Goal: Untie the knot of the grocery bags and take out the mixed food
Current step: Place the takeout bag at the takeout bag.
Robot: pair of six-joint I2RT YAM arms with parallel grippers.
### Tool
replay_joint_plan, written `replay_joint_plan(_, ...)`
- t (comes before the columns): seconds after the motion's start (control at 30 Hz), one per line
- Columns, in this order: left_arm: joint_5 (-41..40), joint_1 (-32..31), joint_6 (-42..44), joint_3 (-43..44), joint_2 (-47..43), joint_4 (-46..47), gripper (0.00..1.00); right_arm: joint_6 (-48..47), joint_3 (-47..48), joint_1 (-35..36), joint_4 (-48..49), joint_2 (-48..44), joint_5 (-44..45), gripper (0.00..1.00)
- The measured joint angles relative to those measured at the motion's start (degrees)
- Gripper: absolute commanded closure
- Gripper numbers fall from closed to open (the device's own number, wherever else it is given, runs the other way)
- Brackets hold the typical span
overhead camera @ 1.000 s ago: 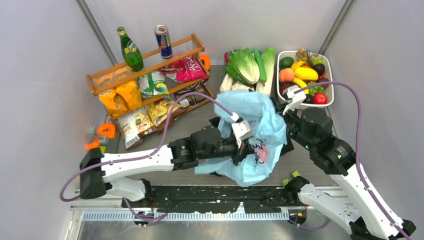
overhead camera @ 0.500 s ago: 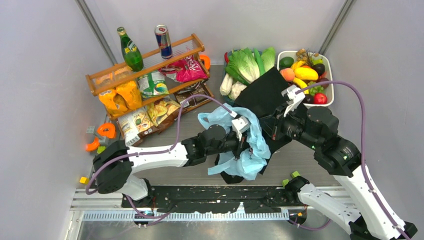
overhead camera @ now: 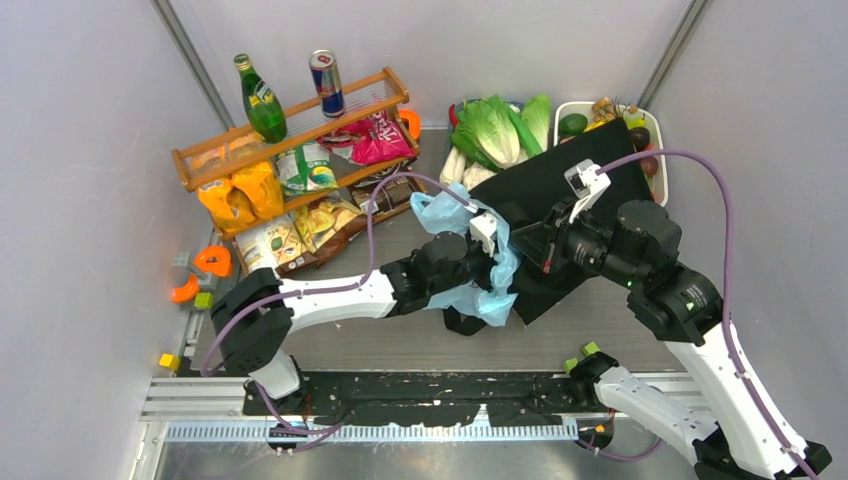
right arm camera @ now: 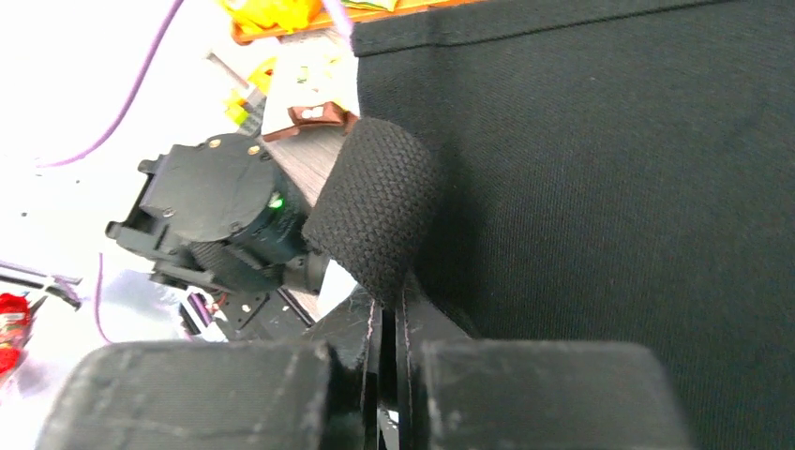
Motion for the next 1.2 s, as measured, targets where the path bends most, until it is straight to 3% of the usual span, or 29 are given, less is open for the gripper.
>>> replay_joint_plan(0.17,1.95,3.26,2.43,0.11,0.31,1.11,1.0,1.53,0.33,-0.37,0.59,0.0,-5.22,0.95)
replay_joint_plan(0.4,17.18,11.26,3.34,-6.67,-1.95,6.99,1.0,0.94,2.91,-0.37,-3.48,0.39,-9.57,0.95)
replay_joint_plan(0.77,36.61,12.24,4.61,-8.31,-8.17,3.96,1.0,-6.75,7.39,-1.01,-14.62,1.77,-7.52,0.95)
replay_joint_plan(0.97,38.47,8.96,5.35,-6.49,-6.86,2.54,1.0,-7.52,6.16,-1.22,-14.75,1.64,-9.22,0.95)
replay_joint_plan(1.2,30.67,0.48,2.67,-3.76,-0.28,9.11,1.0,3.39,-8.85,-1.75,0.35,-4.79,-8.68,0.95)
